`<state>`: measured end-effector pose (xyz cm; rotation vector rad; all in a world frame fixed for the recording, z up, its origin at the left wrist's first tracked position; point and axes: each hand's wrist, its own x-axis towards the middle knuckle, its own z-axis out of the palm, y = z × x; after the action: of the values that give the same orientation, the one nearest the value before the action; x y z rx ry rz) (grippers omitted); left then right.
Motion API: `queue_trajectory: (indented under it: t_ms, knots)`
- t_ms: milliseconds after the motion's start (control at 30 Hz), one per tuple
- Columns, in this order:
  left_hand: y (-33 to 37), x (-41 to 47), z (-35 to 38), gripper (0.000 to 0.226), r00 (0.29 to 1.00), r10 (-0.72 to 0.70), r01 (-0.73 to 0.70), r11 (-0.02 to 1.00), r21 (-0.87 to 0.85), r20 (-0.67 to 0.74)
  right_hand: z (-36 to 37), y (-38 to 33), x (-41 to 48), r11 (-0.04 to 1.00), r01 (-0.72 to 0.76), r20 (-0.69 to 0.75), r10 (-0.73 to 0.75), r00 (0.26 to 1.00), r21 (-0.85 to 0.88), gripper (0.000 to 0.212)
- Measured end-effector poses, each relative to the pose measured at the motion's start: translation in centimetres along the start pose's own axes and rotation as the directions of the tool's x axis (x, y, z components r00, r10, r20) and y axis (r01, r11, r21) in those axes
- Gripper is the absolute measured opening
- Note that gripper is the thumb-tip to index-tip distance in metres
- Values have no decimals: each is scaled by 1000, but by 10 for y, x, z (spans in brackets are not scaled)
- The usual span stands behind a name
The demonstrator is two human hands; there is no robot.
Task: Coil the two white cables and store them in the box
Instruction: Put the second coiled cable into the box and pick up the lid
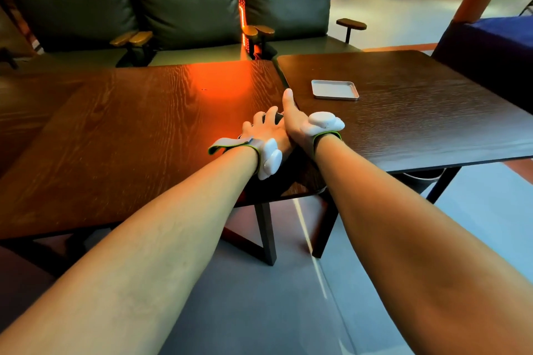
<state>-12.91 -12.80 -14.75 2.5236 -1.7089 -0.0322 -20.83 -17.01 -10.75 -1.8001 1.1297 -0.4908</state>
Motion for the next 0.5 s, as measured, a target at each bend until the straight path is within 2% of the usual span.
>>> queue_trajectory:
  t_ms: [33, 133, 167, 233, 300, 333, 400, 500]
  knots:
    - [-2, 3, 1, 79, 999, 31, -32, 999, 22, 9, -4, -1, -3, 1000, 3, 8, -3, 1000, -4, 58]
    - [-4, 15, 3, 79, 990, 133, -137, 977, 165, 35, -21, 3, 7, 962, 39, -51, -55, 997, -270, 56]
    - [-2, 21, 5, 78, 989, 139, -144, 970, 193, 42, -29, 8, 11, 910, 32, -65, -65, 996, -413, 57]
    - [4, 38, 5, 76, 991, 123, -132, 971, 197, 55, -39, 19, 26, 763, 60, -27, -101, 994, -644, 46]
    - [11, 54, 0, 66, 994, 72, -80, 990, 113, 81, -44, 31, 42, 670, 86, 12, -114, 993, -738, 34]
    - [12, 61, -3, 64, 995, 47, -53, 996, 73, 92, -46, 37, 51, 658, 67, 14, -86, 996, -750, 38]
    - [11, 71, -7, 67, 995, 27, -33, 997, 63, 100, -49, 43, 65, 596, 75, 63, -41, 997, -799, 60]
    - [5, 86, -5, 68, 997, 9, -15, 997, 79, 73, -53, 45, 88, 484, 144, 113, -92, 989, -863, 75]
